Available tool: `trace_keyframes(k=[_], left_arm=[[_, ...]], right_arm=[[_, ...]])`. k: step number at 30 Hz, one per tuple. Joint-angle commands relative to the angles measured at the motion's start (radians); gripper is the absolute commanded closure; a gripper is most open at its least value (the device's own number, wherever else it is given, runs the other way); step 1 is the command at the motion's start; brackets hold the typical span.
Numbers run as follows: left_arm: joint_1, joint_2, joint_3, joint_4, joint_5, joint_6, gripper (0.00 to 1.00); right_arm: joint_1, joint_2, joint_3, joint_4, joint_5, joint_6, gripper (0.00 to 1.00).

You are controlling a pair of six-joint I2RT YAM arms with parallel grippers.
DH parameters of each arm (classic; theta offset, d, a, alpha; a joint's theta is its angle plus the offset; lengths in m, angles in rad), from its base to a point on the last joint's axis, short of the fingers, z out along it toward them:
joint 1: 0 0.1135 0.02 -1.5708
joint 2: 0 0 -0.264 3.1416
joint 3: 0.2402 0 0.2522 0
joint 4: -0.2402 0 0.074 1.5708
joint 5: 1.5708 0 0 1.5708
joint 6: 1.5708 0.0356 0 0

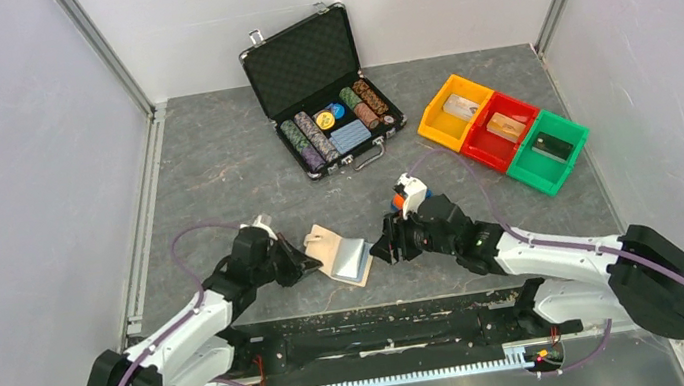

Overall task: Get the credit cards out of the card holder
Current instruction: Open the card holder at the center of the board.

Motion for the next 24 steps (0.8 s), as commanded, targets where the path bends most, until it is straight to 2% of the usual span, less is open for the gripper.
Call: trace_keyframes(k=[1,2,5,6,8,12,15,18,21,24], left_arm=[[-0.003,-0.096,-0.05,0.024,0.02,-0.129,0.96],[-0.003,-0.11,-0.068,0.017,0.007,-0.138,0.91],[-0.003,-0.121,-0.093,-0.004,-0.004,-0.138,0.65],[-0.003,-0.123,-0.082,-0.027,-0.005,-0.114,0.6],[-0.006,-0.134,-0.027,-0.121,-0.026,-0.045,0.51],[-0.008,-0.219,0.142,-0.397,-0.19,0.088,0.38],[-0.008,-0.257,0.248,-0.485,-0.266,0.152,0.35],[-0.01,-0.232,0.333,-0.503,-0.244,0.191,0.36],[-0.014,-0.185,0.339,-0.391,-0.072,0.192,0.39],[-0.025,-0.109,0.304,-0.23,0.09,0.156,0.47]], right_arm=[[0.002,-0.036,-0.036,0.074,0.068,0.118,0.43],[0.003,-0.036,-0.048,0.075,0.072,0.135,0.43],[0.007,-0.035,-0.076,0.083,0.074,0.169,0.44],[0.008,-0.036,-0.082,0.084,0.094,0.174,0.44],[0.01,-0.046,-0.091,0.083,0.102,0.177,0.44],[0.015,-0.072,-0.094,0.077,0.114,0.174,0.45],[0.021,-0.069,-0.096,0.086,0.107,0.174,0.45],[0.027,-0.039,-0.096,0.105,0.085,0.18,0.46],[0.037,-0.019,-0.101,0.132,0.083,0.189,0.5],[0.045,0.002,-0.101,0.156,0.083,0.19,0.53]])
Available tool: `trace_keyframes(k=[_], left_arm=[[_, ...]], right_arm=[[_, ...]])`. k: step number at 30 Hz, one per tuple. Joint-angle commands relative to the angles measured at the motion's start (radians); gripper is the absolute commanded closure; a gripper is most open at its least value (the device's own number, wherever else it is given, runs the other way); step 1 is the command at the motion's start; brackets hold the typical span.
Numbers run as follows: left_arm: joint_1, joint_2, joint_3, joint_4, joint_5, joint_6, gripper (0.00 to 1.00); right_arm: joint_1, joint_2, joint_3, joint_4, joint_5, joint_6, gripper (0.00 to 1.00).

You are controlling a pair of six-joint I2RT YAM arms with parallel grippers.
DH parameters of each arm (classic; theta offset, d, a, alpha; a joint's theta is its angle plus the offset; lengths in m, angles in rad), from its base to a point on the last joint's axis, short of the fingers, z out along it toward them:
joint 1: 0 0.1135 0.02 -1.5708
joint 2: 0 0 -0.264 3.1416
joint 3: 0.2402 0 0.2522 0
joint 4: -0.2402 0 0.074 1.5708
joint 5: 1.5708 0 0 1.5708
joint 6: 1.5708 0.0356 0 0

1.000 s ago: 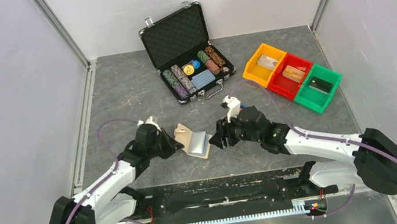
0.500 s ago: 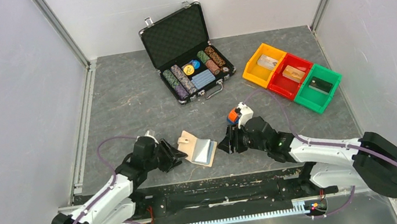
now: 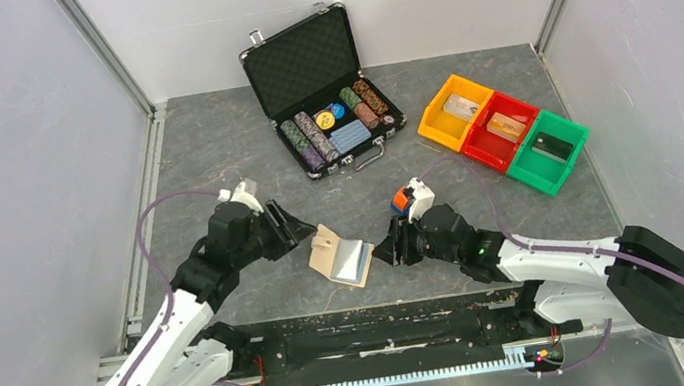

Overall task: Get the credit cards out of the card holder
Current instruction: Open the card holder at the center of the board.

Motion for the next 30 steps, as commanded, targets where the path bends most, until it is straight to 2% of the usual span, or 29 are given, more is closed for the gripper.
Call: trace_keyframes(k=[1,7,9,11,15,20,25,30], left_arm=[[-0.027,0.116,-0.032,0.181,0.237,0.029,0.49],[-0.086,0.332,-0.05,0.3,0.299,0.077,0.6],[-0.086,0.398,-0.051,0.305,0.27,0.093,0.61],[-0.086,0.444,-0.044,0.257,0.173,0.108,0.63],[-0.086,0.438,-0.085,0.228,-0.027,0.104,0.6],[-0.086,0.379,-0.152,0.241,-0.149,0.086,0.6],[-0.085,0.399,-0.174,0.22,-0.177,0.085,0.61],[-0.086,0.458,-0.206,0.246,-0.116,0.063,0.6]], right_arm=[[0.014,0.027,-0.007,0.07,0.006,0.015,0.53],[0.015,0.053,-0.014,0.094,0.006,0.029,0.53],[0.016,0.056,-0.017,0.104,0.006,0.032,0.52],[0.017,0.057,-0.019,0.109,0.006,0.031,0.5],[0.017,0.074,-0.019,0.094,0.005,0.027,0.5],[0.017,0.114,-0.037,0.134,-0.031,0.053,0.5],[0.018,0.168,-0.028,0.155,-0.031,0.079,0.5],[0.024,0.233,-0.023,0.203,-0.042,0.122,0.51]])
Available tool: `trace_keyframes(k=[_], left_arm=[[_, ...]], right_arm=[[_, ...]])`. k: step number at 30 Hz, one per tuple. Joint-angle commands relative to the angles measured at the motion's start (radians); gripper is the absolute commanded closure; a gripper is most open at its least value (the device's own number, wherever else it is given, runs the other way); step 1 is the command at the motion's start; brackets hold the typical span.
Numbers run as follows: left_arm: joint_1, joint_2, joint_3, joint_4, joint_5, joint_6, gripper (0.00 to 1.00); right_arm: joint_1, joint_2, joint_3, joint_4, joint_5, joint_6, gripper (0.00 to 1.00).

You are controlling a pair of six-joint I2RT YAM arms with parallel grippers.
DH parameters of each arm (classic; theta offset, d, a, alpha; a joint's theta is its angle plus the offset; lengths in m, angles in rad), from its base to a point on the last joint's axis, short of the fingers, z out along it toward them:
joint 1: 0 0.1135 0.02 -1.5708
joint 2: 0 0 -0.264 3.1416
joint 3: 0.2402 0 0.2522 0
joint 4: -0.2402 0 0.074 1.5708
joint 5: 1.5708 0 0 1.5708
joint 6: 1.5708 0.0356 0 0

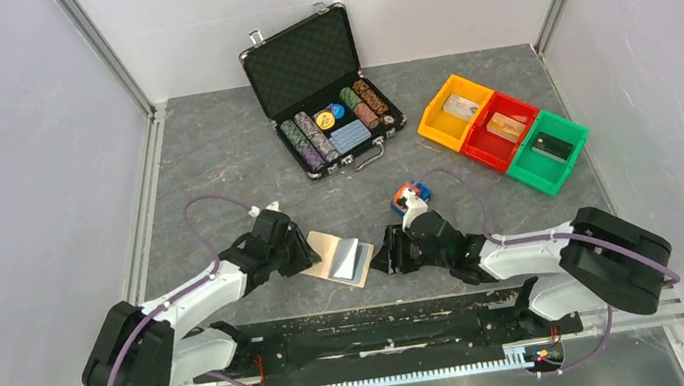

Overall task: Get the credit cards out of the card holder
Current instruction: Open the card holder at the center of the board.

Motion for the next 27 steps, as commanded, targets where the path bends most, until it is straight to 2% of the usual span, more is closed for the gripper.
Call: trace_keyframes(k=[1,13,16,19,27], left_arm=[[0.0,0.056,-0.046,0.02,0.002,0.0,0.61],[-0.002,0.043,-0.124,0.114,0.133,-0.046,0.61],[-0.002,0.036,-0.135,0.117,0.155,-0.049,0.61],[-0.012,0.026,-0.151,0.146,0.19,-0.072,0.62],[-0.113,-0.004,-0.149,0.198,0.21,-0.174,0.62]], right_arm=[[0.012,0.058,0.009,0.087,-0.01,0.052,0.51],[0.018,0.169,0.046,0.143,-0.006,0.096,0.51],[0.019,0.142,0.051,0.135,0.016,0.086,0.51],[0.018,0.094,0.08,0.059,0.068,0.043,0.51],[0.013,-0.023,0.117,-0.086,0.153,-0.034,0.49]])
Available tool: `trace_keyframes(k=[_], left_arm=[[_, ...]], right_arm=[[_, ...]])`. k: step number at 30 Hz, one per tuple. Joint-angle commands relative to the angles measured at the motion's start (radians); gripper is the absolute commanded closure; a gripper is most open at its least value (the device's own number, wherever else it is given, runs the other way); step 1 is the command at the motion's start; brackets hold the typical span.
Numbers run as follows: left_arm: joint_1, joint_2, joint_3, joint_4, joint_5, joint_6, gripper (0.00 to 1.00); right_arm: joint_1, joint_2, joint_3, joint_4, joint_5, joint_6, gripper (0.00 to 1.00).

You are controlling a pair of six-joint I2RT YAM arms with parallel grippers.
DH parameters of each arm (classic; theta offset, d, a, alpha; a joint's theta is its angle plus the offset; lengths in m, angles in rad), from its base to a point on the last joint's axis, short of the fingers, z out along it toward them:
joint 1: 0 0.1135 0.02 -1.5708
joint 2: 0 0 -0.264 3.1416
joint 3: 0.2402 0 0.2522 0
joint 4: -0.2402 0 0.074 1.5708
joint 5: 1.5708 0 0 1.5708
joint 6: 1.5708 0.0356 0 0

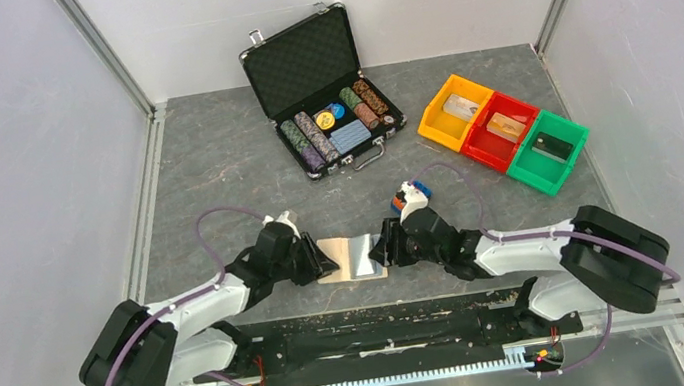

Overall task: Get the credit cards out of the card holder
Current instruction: Open the card holder at the center of the board.

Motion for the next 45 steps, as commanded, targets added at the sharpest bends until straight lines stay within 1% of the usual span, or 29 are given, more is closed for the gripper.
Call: trace_keyframes(k=[1,4,6,11,14,16,20,24,29,32,34,38,40,45], left_arm=[[-0.075,-0.005,-0.022,-0.058,0.046,-0.088,0.62],[-0.096,-0.012,-0.016,-0.058,0.04,-0.107,0.62],[-0.105,-0.015,-0.016,-0.027,0.037,-0.118,0.62],[-0.109,-0.013,0.009,-0.048,0.013,-0.098,0.61],[-0.108,-0.048,0.048,-0.11,-0.006,-0.081,0.58],[-0.108,-0.091,0.085,-0.164,-0.039,-0.068,0.55],[-0.106,-0.149,0.172,-0.34,-0.156,-0.007,0.5],[-0.1,-0.155,0.208,-0.423,-0.201,0.039,0.47],[-0.095,-0.113,0.197,-0.426,-0.202,0.057,0.44],[-0.095,-0.099,0.185,-0.428,-0.202,0.061,0.44],[-0.095,-0.101,0.168,-0.411,-0.226,0.062,0.44],[-0.095,-0.087,0.132,-0.36,-0.21,0.062,0.48],[-0.095,-0.071,0.12,-0.339,-0.172,0.061,0.5],[-0.095,-0.043,0.1,-0.297,-0.146,0.064,0.5]], right_arm=[[0.0,-0.081,0.058,-0.055,0.066,-0.054,0.48],[-0.007,-0.099,0.061,-0.1,0.075,-0.069,0.47],[-0.007,-0.109,0.064,-0.132,0.086,-0.079,0.47],[-0.007,-0.138,0.082,-0.207,0.115,-0.111,0.44],[-0.007,-0.143,0.097,-0.227,0.106,-0.133,0.44],[-0.006,-0.143,0.09,-0.198,0.077,-0.135,0.44],[-0.005,-0.124,0.079,-0.135,0.034,-0.125,0.44],[-0.004,-0.081,0.082,-0.081,0.001,-0.117,0.46],[-0.004,-0.011,0.114,-0.061,-0.022,-0.116,0.46],[-0.004,0.022,0.13,-0.045,-0.04,-0.111,0.45],[-0.002,0.039,0.138,-0.038,-0.051,-0.111,0.46],[-0.001,0.054,0.15,-0.036,-0.054,-0.112,0.47],[0.002,0.059,0.153,-0.032,-0.055,-0.113,0.48],[0.002,0.083,0.163,-0.032,-0.059,-0.107,0.48]])
